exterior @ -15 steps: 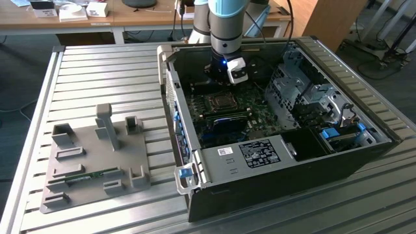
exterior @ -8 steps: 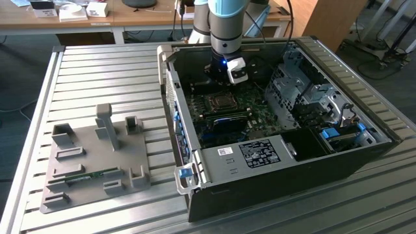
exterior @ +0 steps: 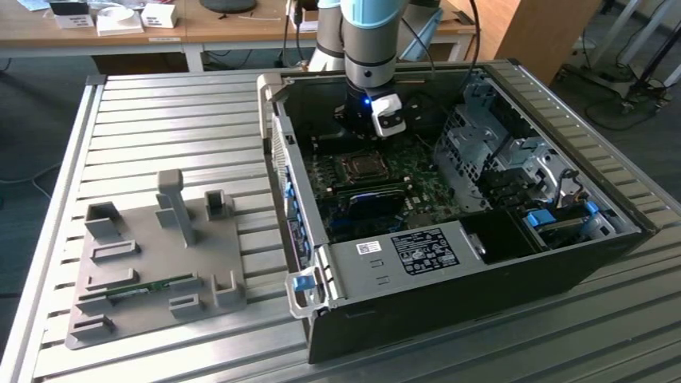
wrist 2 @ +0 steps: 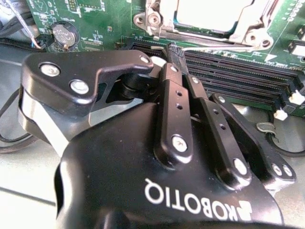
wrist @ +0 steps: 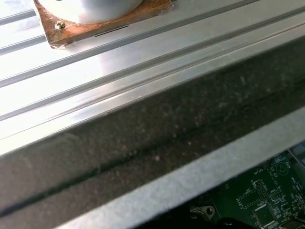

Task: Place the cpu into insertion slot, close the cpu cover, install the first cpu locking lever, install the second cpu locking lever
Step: 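Install the first cpu locking lever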

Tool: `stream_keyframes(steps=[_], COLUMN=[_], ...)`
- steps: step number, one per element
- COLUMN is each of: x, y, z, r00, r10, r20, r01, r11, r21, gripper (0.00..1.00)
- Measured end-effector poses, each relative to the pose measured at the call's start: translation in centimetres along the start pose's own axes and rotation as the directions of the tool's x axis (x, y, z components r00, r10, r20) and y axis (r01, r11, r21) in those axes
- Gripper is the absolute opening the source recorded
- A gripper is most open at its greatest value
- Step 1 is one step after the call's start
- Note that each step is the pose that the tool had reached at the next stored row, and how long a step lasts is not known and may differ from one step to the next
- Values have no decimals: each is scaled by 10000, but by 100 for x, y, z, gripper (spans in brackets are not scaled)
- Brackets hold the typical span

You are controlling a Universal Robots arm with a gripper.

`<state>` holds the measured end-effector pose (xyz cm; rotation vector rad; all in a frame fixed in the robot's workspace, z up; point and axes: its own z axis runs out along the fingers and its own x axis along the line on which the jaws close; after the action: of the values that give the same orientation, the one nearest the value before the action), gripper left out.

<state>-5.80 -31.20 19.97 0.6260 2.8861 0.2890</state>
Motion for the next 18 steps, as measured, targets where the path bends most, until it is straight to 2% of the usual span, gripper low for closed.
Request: stream_keyframes(steps=[18], x=[3], y=[10], z=[-9], r00=[10000], r10=[0], r20=[0], r01=[0], r11=[10000], r21=[-2], gripper=[11])
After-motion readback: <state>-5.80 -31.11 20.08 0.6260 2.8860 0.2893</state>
